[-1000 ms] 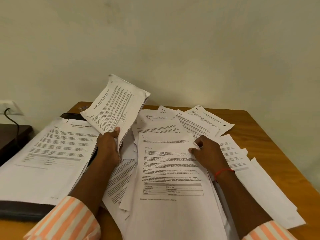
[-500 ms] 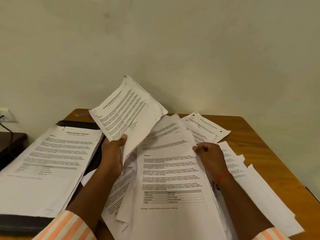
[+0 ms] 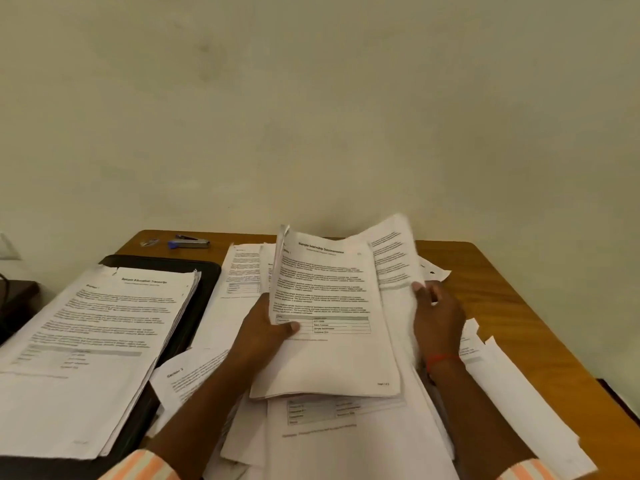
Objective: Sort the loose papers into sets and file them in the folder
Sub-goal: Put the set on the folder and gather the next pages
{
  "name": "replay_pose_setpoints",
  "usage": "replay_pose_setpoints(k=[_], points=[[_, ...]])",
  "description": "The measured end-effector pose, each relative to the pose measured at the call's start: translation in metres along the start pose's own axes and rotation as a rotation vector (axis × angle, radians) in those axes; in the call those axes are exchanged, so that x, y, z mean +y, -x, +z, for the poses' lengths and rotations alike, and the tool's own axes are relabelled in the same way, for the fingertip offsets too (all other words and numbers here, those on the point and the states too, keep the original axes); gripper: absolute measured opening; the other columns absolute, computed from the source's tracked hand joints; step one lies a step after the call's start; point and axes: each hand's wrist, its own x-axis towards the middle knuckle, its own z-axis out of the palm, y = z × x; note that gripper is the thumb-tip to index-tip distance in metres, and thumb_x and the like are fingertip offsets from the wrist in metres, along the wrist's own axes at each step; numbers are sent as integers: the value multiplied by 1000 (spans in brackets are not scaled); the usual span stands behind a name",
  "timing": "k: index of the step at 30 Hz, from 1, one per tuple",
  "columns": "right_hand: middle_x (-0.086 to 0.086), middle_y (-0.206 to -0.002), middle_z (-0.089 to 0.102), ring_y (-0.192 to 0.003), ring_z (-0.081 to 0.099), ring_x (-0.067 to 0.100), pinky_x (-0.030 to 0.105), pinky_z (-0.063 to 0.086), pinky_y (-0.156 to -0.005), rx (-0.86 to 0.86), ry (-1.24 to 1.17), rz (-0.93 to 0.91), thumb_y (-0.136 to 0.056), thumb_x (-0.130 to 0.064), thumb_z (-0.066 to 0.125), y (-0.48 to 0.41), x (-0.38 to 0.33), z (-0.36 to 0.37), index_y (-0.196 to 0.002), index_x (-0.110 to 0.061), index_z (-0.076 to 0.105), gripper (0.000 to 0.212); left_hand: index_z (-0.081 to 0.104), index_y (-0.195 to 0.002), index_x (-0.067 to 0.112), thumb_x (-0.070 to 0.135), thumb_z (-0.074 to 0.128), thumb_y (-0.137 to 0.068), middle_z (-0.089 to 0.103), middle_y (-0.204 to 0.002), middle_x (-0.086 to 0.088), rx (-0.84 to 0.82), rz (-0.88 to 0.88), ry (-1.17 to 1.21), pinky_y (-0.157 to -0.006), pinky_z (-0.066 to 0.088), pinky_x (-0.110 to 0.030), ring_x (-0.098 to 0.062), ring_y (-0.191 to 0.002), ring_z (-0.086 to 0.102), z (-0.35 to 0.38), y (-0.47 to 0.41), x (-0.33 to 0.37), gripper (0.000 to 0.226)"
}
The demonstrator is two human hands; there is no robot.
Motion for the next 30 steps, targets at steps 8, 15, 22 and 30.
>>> replay_pose_setpoints(k=[8, 15, 22, 30], points=[[2, -99, 64, -87, 58, 16, 16, 41, -62, 455, -165, 53, -104, -24, 53, -19, 6, -26, -101, -2, 63, 24, 46, -126, 40, 17, 75, -90, 58, -111, 28, 18, 12, -9, -89, 48, -20, 7, -98, 57, -3, -3, 0, 51], [0, -102, 65, -88, 60, 9, 13, 45, -66, 433, -251, -21, -104, -27, 54, -16, 1, -24, -104, -4, 63, 25, 47, -128, 37, 16, 72, -92, 59, -110, 26, 69, 24, 39, -83, 45, -18, 4, -96, 57, -8, -4, 5, 49], [5, -101, 64, -82, 58, -4, 7, 45, -72, 604, -291, -126, -104, -29, 52, -21, -4, -36, -106, -2, 61, 28, 48, -126, 40, 18, 74, -90, 61, -114, 24, 59, 30, 46, -96, 48, -32, -1, -101, 60, -7, -5, 3, 50], [5, -107, 64, -90, 63, 5, 23, 56, -76, 601, -376, 12, -103, -33, 53, -21, 0, -36, -109, -7, 61, 28, 53, -123, 42, 13, 74, -90, 65, -123, 17, 92, 40, 136, -101, 50, -39, -10, -114, 62, -10, -4, 7, 48]])
